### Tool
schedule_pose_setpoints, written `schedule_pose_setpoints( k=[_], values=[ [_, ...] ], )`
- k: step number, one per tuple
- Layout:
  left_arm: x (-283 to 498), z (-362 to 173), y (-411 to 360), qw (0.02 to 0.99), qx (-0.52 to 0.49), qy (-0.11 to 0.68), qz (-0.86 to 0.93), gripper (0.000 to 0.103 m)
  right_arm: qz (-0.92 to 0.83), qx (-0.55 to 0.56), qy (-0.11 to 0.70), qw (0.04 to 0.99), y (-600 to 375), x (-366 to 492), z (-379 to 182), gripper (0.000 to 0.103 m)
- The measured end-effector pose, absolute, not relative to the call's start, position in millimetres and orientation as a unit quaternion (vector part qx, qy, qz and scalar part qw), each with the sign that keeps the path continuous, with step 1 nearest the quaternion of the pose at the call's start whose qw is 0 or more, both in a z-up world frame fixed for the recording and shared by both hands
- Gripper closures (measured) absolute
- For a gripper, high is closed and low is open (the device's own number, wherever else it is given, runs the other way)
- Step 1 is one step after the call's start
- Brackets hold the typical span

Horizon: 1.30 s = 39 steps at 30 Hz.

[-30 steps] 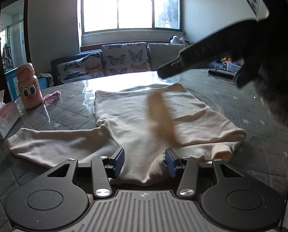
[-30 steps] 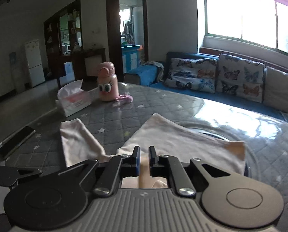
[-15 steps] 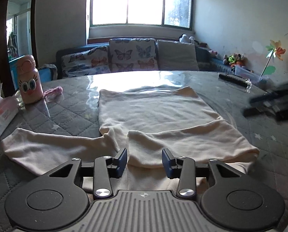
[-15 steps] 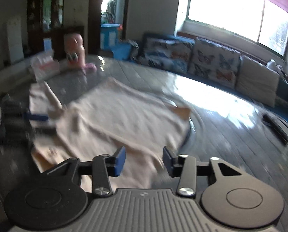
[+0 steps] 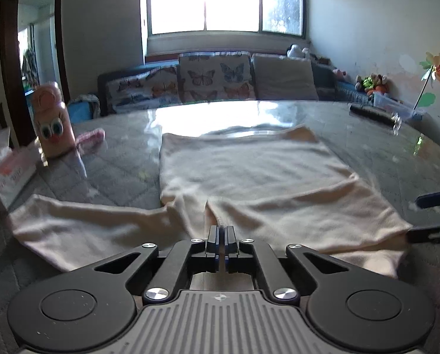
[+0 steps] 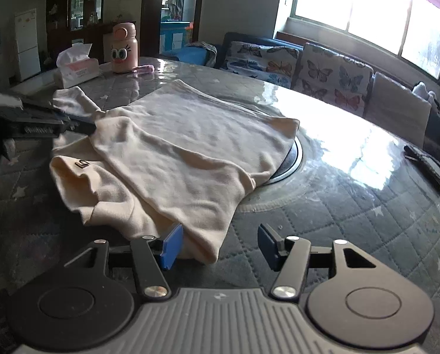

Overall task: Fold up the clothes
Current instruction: 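Release the folded side with the right gripper and withdraw, then grasp the other sleeve cuff with the left gripper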

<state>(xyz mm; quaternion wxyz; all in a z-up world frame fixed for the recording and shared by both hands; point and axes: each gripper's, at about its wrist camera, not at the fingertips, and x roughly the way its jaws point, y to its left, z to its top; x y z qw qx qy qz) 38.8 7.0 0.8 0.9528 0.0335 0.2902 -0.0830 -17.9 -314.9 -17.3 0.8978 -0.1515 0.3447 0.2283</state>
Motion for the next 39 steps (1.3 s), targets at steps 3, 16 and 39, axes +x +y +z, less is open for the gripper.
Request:
schedule_pose_setpoints(
  k=[3, 16, 39],
  values=[
    [33, 18, 6, 0.960, 0.030, 0.263, -0.091, 0.100, 0.226, -0.155, 0.347, 0.897, -313, -17, -21, 0.045],
    [24, 1, 15, 0.947, 0.053, 0.303, -0.088, 0.095, 0.212, -0.136, 0.365, 0.896, -335, -18, -15, 0.048],
    [55, -18, 10, 0.939, 0.034, 0.321, -0.117, 0.095, 0.248, -0.084, 0.357, 0.897, -290, 50, -31, 0.072]
  ],
)
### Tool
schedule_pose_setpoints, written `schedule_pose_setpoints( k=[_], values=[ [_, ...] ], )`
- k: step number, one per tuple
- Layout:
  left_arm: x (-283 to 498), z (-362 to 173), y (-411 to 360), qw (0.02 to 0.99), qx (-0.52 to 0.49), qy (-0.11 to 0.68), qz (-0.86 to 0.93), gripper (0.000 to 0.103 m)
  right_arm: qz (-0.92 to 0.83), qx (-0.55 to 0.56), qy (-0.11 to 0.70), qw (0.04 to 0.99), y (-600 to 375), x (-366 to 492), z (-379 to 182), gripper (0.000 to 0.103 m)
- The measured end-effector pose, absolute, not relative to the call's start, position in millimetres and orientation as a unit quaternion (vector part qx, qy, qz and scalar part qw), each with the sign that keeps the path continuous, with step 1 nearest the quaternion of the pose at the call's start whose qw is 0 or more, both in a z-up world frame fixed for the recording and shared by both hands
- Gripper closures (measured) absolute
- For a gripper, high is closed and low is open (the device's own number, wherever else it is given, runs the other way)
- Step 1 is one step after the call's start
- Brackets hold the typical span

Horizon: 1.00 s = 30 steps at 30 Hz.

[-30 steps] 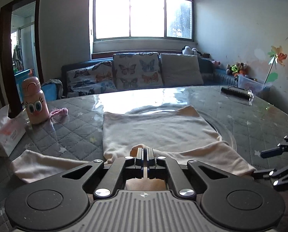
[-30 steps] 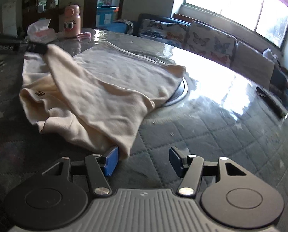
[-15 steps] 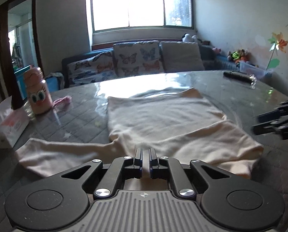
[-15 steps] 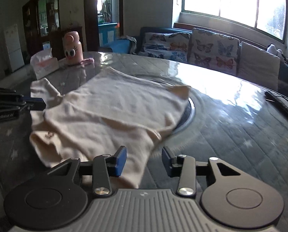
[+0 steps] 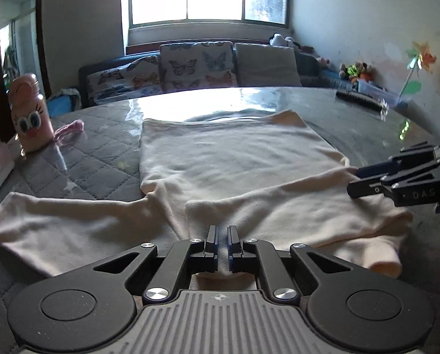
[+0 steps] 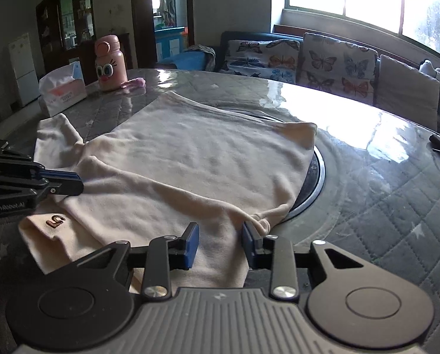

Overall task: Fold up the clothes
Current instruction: 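Grasp the other sleeve cuff with the left gripper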

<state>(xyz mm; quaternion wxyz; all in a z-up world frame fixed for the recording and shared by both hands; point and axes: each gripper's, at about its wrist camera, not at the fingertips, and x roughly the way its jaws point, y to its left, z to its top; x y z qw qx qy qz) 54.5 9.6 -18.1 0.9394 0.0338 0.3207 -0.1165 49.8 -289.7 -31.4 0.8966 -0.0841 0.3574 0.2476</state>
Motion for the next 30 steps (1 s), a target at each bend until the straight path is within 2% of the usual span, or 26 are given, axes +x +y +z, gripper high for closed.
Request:
schedule_pose_setpoints(
  k=[15, 17, 24, 27, 30],
  values=[
    [74, -15, 16, 0.943, 0.007, 0.314, -0.108, 0.092, 0.295, -0.090, 0.356, 0.882, -245, 54, -30, 0.071],
    [70, -11, 26, 0.947, 0.001, 0.307, -0.095, 0.088, 0.307, -0.091, 0.354, 0.879, -236, 54, -30, 0.071],
    [63, -10, 87, 0.951, -0.013, 0.308, 0.009, 0.087, 0.338, -0.104, 0.345, 0.869, -201, 57, -29, 0.071],
    [62, -11, 112, 0.949, -0.018, 0.309, 0.057, 0.082, 0.347, -0.115, 0.344, 0.865, -184, 58, -32, 0.071],
    [59, -10, 134, 0.947, -0.018, 0.303, 0.106, 0.073, 0.353, -0.116, 0.344, 0.862, -173, 59, -35, 0.071]
  ],
)
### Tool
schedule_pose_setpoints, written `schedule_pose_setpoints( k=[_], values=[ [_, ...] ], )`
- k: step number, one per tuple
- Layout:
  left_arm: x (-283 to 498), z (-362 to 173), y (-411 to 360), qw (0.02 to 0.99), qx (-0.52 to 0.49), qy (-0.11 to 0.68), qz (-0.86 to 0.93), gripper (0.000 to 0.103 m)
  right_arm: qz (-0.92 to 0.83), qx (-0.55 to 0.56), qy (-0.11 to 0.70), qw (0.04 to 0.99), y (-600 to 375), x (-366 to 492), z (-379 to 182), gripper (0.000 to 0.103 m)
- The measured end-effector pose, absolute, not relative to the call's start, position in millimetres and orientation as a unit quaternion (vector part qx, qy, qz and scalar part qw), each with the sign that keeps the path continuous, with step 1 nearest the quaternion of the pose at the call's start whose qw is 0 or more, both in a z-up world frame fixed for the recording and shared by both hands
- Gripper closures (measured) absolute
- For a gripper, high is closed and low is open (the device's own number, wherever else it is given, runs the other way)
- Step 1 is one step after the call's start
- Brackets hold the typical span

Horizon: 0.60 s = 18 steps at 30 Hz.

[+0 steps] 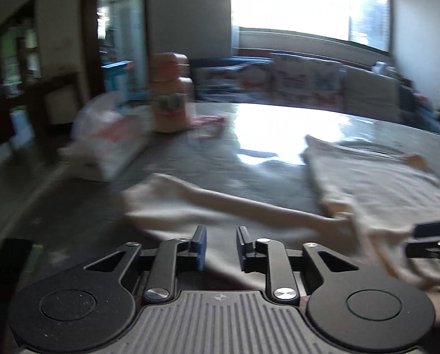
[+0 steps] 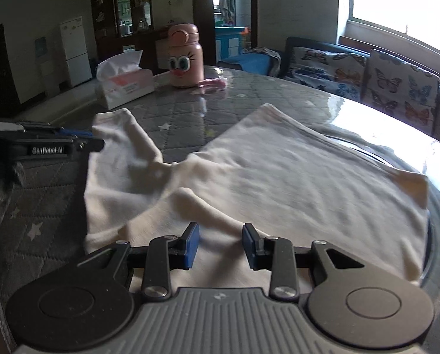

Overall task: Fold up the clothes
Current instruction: 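Grasp the other sleeve cuff with the left gripper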

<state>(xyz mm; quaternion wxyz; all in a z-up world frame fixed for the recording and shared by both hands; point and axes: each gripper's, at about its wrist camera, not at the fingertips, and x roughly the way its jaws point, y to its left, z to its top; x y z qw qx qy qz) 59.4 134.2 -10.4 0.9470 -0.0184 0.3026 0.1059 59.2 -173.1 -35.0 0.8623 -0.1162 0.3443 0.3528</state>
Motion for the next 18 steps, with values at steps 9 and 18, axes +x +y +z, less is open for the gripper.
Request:
schedule_pose_setpoints(
  k=[9, 18],
  values=[
    [67, -14, 182, 0.934, -0.072, 0.303, 0.175, 0.057, 0.352, -0.123, 0.339, 0.864, -163, 58, -35, 0.070],
    [84, -20, 200, 0.923, -0.112, 0.313, 0.196, 0.060, 0.344, -0.114, 0.335, 0.869, -177, 57, -26, 0.066]
  ],
)
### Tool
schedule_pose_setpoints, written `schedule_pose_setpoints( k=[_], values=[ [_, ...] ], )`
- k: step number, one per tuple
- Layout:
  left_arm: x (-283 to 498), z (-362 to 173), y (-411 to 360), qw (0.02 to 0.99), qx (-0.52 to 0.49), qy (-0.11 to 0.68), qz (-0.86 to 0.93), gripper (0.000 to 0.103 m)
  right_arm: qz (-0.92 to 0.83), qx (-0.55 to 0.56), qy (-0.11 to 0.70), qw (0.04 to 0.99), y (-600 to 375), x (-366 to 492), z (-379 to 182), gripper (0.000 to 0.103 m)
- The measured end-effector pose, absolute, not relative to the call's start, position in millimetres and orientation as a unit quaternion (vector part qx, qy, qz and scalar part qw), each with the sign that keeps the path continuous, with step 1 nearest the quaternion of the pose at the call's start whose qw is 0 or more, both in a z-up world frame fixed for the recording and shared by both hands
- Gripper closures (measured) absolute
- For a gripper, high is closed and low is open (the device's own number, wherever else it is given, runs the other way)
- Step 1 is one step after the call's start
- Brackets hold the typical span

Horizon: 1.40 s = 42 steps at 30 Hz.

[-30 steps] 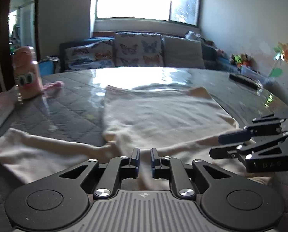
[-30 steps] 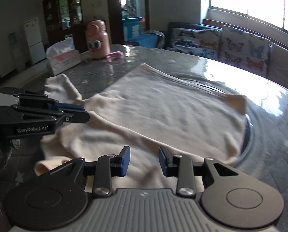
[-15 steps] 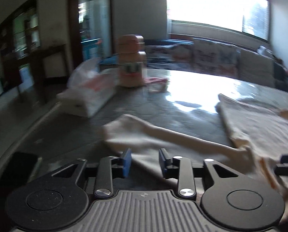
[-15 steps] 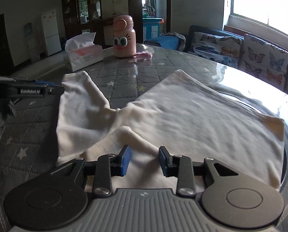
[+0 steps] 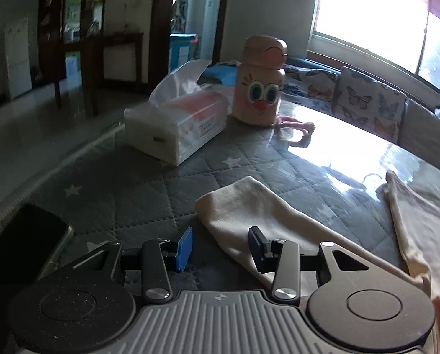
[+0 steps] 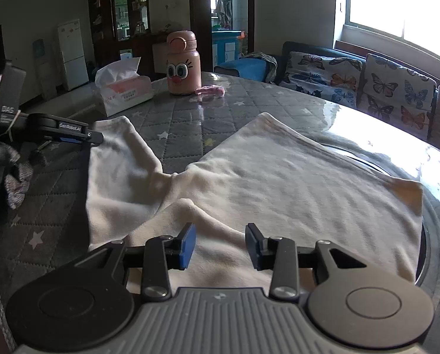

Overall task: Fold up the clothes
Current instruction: 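Grasp the other sleeve cuff with the left gripper, then fold the held sleeve across the shirt body with the left gripper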

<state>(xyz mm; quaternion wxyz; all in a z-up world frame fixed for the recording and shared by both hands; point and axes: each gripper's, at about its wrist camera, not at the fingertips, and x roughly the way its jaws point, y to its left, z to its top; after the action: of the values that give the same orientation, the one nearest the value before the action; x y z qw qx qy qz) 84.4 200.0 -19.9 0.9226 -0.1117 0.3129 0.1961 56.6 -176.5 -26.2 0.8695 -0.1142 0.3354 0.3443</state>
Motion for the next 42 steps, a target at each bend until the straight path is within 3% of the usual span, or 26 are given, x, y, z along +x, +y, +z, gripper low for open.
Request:
schedule_pose_setpoints(
  k=[5, 7, 13, 25, 35, 39, 42],
  values=[
    [92, -20, 207, 0.920, -0.128, 0.315, 0.195, 0.097, 0.342, -0.109, 0.331, 0.873, -182, 55, -22, 0.066],
    [91, -17, 206, 0.922, -0.131, 0.309, 0.191, 0.099, 0.340, -0.108, 0.329, 0.874, -184, 54, -21, 0.066],
    [75, 17, 177, 0.944, -0.121, 0.270, 0.145, 0.100, 0.326, -0.094, 0.319, 0.885, -205, 49, -12, 0.066],
    [38, 79, 33, 0.974, -0.063, 0.202, -0.080, 0.100, 0.270, -0.043, 0.320, 0.907, -271, 40, -8, 0.066],
    [37, 37, -57, 0.942, 0.003, 0.261, -0.212, 0.099, 0.230, -0.007, 0.336, 0.913, -314, 36, -18, 0.066],
    [33, 16, -71, 0.928, 0.023, 0.291, -0.231, 0.094, 0.223, 0.006, 0.339, 0.914, -323, 37, -21, 0.066],
    [27, 11, -72, 0.925, 0.036, 0.294, -0.239, 0.084, 0.227, 0.015, 0.341, 0.912, -324, 37, -21, 0.066]
  ],
)
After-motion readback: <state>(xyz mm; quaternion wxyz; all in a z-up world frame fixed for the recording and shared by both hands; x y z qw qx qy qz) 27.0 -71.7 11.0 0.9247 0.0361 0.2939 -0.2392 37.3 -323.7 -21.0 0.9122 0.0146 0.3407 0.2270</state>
